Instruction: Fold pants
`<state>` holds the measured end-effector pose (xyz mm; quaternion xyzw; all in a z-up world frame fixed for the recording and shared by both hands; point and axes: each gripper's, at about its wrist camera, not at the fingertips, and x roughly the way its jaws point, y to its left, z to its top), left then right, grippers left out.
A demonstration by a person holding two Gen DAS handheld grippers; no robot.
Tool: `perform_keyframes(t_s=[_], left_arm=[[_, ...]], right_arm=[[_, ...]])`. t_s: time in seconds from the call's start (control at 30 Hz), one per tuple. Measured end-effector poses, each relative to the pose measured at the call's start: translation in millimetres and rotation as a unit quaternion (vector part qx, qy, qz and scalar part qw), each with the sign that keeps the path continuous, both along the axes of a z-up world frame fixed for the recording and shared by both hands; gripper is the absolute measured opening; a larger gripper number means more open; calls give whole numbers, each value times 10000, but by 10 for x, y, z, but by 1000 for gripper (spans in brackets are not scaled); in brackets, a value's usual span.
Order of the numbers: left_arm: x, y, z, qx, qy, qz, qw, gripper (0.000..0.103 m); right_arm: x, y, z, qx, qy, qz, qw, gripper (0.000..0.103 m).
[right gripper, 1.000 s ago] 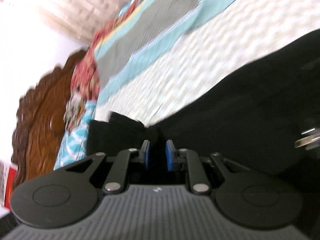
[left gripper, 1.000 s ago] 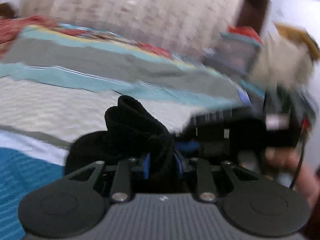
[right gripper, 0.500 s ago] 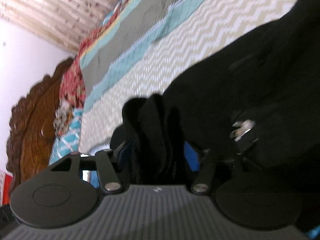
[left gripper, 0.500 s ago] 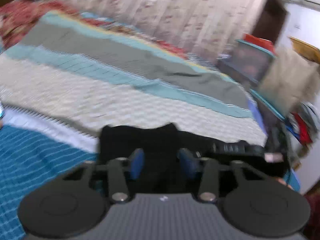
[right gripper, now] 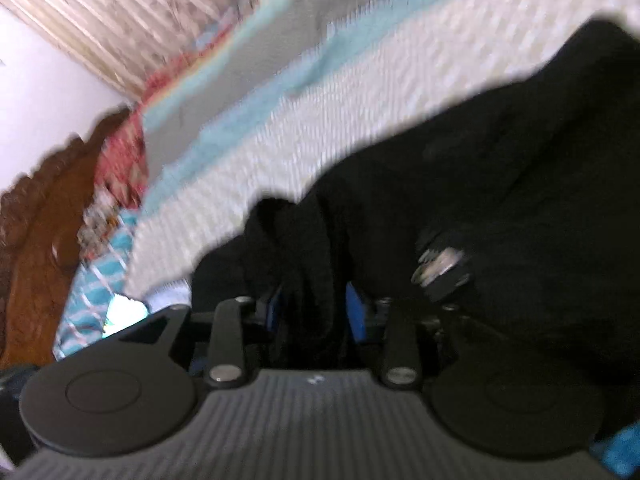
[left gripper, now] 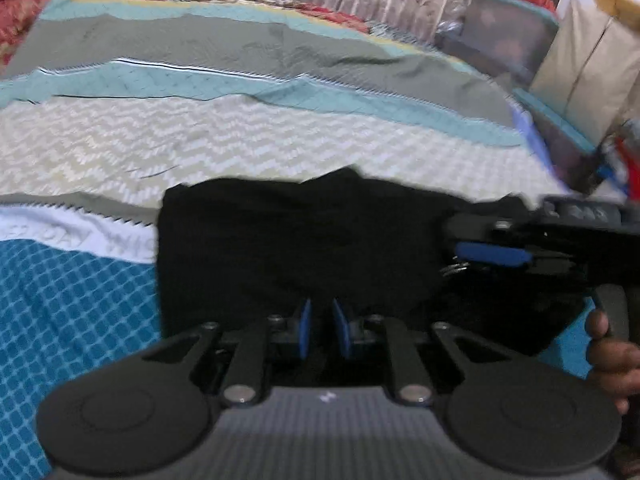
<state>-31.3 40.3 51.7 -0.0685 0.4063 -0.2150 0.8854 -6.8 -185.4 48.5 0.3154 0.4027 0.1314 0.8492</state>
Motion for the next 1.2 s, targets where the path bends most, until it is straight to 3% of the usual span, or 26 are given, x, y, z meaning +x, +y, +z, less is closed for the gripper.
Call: perform_keyframes(t_s=[0.03,0.13,0.2,0.33,0.43,0.53,0.6,0.63,0.73,0.83,0.87,0.97,1.0,1.03,1.1,1.2], left_arm=[[-5,7,73,-166,-19,-13,9999,16],[59,-80,273,-420,-241,-88,9988,17],[178,-189,324,-424,-290,-159,9986,17],[518,-500,274,-223,-270,-298,9989,17],[793,-761,100,89,-12,-417,9991,17],[1004,-956,-148,232,513,-517,9971,17],[1109,-1049,-364,256,947,-540,9937,10],[1133,-1089,-429,358,993,-509,9931,7],[1178,-1118,-387,415,1121,-410,9920,6],[1134,-1006,-143,55,1195,-364,9922,9],[1095,-962,6,-184,1087,-328,9934,18],[1005,-949,402,-731,838,-355,9932,58],[980,-994,513,-825,766,-457,9926,67],[955,-1065,607,-846,707,-630,9919,72],[904,-1269,732,-701,653,-1006,9903,96],[914,-1610,732,-194,859,-1397,9863,101]], right_arm=[[-92,-151,99,28,-257,-104,9996,39],[-397,-651,330,-302,-843,-853,9923,58],[-600,-999,401,-552,-1031,-1452,9825,61],[-852,-1596,307,-598,-786,-2348,9670,63],[-924,-1802,117,-307,-471,-2655,9625,64],[-906,-1846,-82,99,-209,-2646,9641,64],[-886,-1785,-143,304,-149,-2525,9670,64],[-862,-1766,-189,381,-149,-2446,9688,63],[-851,-1683,-196,306,-44,-2213,9747,23],[-928,-1638,-71,198,-160,-2124,9769,21],[-947,-1604,-8,101,-256,-2063,9781,21],[-928,-1408,197,-225,-626,-1736,9826,21],[-922,-1312,279,-341,-788,-1568,9839,21],[-905,-1204,351,-467,-935,-1386,9848,21],[-846,-974,448,-761,-1145,-1030,9851,21],[-802,-580,560,-1404,-1405,-487,9789,21]])
